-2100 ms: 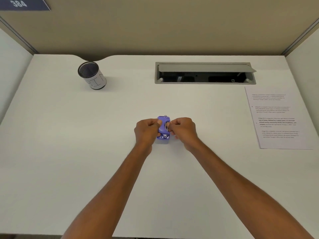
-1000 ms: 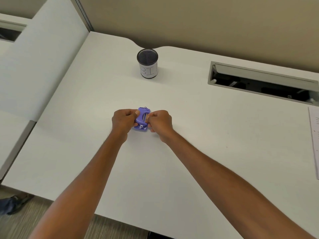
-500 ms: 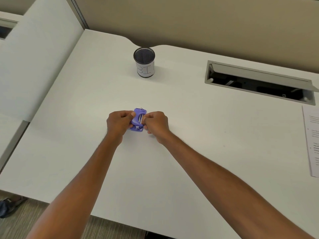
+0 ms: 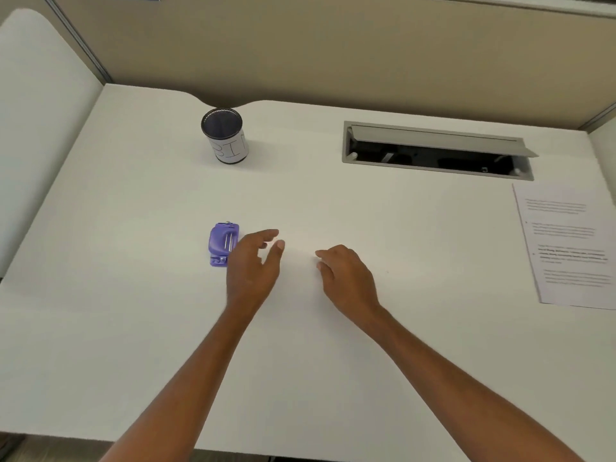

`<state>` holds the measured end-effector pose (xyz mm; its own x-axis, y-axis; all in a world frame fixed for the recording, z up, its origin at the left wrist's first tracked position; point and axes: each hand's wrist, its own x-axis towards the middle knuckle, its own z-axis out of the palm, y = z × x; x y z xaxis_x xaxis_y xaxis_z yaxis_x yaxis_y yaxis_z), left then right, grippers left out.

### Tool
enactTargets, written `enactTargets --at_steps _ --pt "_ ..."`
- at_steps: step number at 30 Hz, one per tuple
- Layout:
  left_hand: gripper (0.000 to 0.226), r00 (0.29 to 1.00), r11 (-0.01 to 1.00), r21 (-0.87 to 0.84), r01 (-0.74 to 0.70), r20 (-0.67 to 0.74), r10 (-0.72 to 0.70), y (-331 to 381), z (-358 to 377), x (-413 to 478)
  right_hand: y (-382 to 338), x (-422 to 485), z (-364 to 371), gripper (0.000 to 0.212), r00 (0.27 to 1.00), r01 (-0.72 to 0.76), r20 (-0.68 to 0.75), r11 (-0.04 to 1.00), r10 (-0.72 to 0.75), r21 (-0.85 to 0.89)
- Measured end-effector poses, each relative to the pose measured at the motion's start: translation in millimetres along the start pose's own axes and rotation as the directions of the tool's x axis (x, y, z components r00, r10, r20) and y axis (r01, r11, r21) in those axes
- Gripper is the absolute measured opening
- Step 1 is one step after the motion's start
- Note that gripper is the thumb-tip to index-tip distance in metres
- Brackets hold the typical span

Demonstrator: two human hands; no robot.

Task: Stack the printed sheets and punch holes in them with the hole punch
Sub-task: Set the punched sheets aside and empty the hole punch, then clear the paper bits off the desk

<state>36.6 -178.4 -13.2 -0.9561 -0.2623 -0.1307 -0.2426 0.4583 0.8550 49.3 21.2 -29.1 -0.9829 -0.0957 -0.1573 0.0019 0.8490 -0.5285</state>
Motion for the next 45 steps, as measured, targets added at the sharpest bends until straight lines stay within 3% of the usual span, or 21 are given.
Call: enactTargets --at_steps 5,8,13,16,28,39,45 --pt "0.044 0.919 0.942 0.219 -0.254 0.357 0.165 5 53 -31 67 -50 -15 0.029 0.983 -0.001 -0.182 0.977 -0.038 -0.211" --pt "0.059 0.833 0.823 0.35 -0.447 0.499 0.24 4 81 -44 102 -70 -17 0.034 0.972 -0.041 -0.233 0.954 -0.031 -0.297" --pt "0.082 0.717 0.604 0.487 -0.631 0.664 0.213 -1 117 -54 132 -80 -21 0.042 0.967 -0.074 -0.255 0.925 -0.025 -0.373" --pt "0.088 0.69 0.554 0.501 -0.664 0.696 0.197 -1 129 -56 134 -79 -22 0.045 0.968 -0.071 -0.248 0.913 -0.033 -0.401" --pt "0.098 0.637 0.548 0.435 -0.714 0.728 0.253 1 144 -36 134 -51 -33 0.05 0.972 -0.11 -0.233 0.894 0.006 -0.435" --pt "0.12 0.578 0.545 0.383 -0.746 0.779 0.243 25 167 5 136 -55 -32 0.039 0.962 -0.094 -0.274 0.917 -0.017 -0.388" --pt "0.117 0.561 0.534 0.373 -0.758 0.791 0.244 25 168 8 136 -45 -38 0.04 0.964 -0.106 -0.265 0.916 0.0 -0.386"
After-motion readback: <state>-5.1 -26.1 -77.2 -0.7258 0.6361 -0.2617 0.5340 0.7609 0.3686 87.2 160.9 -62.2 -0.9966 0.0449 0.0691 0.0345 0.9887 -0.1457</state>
